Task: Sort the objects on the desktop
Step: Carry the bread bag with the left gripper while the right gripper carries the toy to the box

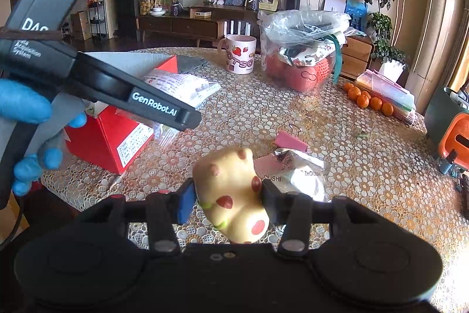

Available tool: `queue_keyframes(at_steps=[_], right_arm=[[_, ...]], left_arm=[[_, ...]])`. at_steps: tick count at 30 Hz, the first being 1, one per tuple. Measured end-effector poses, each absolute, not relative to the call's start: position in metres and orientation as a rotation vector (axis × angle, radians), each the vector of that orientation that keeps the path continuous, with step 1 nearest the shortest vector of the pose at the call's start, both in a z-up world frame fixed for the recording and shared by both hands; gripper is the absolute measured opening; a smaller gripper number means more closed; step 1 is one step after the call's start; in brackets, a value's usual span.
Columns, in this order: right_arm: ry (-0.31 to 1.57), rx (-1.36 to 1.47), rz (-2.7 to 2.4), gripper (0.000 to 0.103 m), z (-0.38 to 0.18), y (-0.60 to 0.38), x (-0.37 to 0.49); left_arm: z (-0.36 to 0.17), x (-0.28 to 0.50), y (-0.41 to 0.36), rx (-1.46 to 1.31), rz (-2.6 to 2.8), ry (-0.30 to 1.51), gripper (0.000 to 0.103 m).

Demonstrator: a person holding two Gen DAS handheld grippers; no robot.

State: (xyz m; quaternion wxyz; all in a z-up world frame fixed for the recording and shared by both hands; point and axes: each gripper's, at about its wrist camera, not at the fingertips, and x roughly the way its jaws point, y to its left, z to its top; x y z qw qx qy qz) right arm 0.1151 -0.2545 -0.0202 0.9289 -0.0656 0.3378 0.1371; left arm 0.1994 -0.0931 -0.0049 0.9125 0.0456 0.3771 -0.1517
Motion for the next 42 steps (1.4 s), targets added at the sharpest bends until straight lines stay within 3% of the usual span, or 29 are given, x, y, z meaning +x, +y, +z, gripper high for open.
queue_keyframes(at_steps=[23, 42], right_arm=[[0.665, -0.159, 0.459, 0.047, 0.022, -0.161, 0.127], [0.659, -0.183, 0.555, 0.047, 0.031, -0.078, 0.201]], left_arm=[[0.033, 0.151, 0.032, 0.025, -0.196, 0.718, 0.068], [0.028, 0.198, 0.126, 0.013, -0.074, 0.728, 0.069]])
